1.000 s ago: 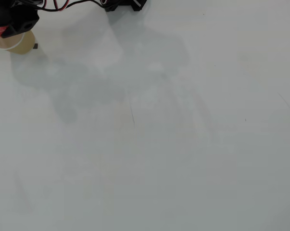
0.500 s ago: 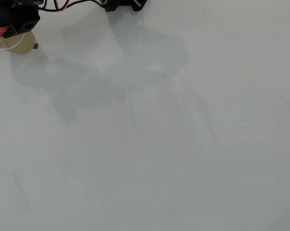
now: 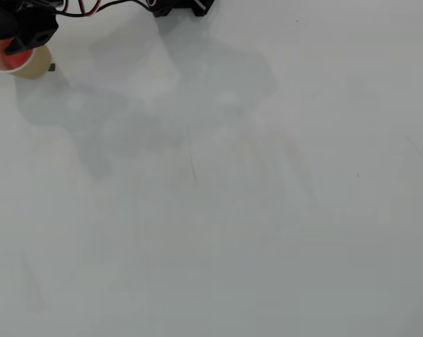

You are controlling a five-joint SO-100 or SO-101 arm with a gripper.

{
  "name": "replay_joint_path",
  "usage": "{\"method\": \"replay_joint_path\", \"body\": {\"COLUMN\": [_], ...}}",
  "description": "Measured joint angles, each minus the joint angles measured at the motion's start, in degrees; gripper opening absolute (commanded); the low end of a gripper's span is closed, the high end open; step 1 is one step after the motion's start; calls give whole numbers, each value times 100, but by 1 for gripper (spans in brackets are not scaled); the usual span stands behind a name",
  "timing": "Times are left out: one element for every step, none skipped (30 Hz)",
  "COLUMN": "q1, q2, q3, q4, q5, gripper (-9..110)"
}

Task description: Pick up the cube and drop it in the cup.

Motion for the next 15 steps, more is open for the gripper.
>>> {"method": "replay_joint_path", "body": {"q1": [0, 0, 0, 0, 0, 0, 0, 0, 0, 0, 0, 0, 0, 0, 0], "q2": [0, 0, 0, 0, 0, 0, 0, 0, 0, 0, 0, 0, 0, 0, 0], "q3": [0, 0, 0, 0, 0, 0, 0, 0, 0, 0, 0, 0, 0, 0, 0], "q4": [0, 0, 0, 0, 0, 0, 0, 0, 0, 0, 0, 0, 0, 0, 0], "q5": [0, 0, 0, 0, 0, 0, 0, 0, 0, 0, 0, 0, 0, 0, 0], "gripper": [27, 27, 27, 27, 27, 27, 27, 27, 27, 27, 27, 27, 25, 22, 19]}}
